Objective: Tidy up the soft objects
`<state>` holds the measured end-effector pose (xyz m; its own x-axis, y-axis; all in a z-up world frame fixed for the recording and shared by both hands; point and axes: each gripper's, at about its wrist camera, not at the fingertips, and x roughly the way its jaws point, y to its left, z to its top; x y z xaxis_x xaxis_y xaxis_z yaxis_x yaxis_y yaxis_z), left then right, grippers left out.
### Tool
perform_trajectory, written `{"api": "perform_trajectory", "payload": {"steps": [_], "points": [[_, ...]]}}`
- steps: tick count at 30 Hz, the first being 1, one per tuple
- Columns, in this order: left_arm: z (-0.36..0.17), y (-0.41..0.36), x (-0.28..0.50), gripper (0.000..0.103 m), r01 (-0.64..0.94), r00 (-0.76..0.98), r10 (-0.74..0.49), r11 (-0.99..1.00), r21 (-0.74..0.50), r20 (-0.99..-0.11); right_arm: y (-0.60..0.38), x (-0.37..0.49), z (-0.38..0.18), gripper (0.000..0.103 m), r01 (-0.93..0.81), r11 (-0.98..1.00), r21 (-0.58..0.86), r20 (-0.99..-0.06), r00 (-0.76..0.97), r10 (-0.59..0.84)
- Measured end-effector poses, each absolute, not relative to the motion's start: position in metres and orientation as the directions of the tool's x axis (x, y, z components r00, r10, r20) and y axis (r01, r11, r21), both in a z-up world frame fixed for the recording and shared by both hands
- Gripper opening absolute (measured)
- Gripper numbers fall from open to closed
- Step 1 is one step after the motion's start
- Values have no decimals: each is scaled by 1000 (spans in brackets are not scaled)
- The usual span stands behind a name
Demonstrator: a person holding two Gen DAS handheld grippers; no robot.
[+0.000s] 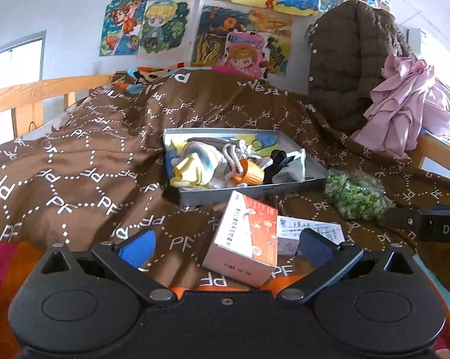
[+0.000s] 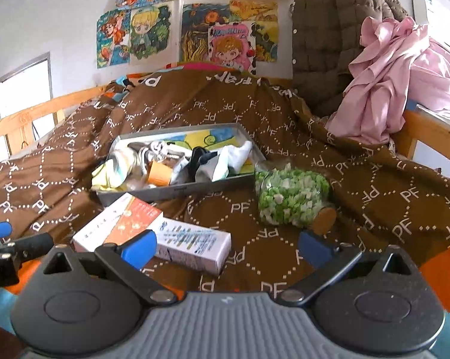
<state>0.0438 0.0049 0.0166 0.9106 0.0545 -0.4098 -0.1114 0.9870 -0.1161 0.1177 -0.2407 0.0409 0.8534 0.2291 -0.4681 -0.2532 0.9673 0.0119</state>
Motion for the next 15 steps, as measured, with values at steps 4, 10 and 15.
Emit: {"api": "perform_trajectory", "payload": {"steps": [4,10,15], "points": [[14,6,47,102,-141,901,81,984,-110,-425,-238,119,40,103,-251,968,15,-476,850,228],[13,8,50,102,-163,895,96,980,-118,-436,-236,121,42,103,-252,967,23,-473,850,233],[11,9,51,102,-169,890,98,978,-122,-444,-236,123,42,103,-251,967,28,-478,847,234]]}}
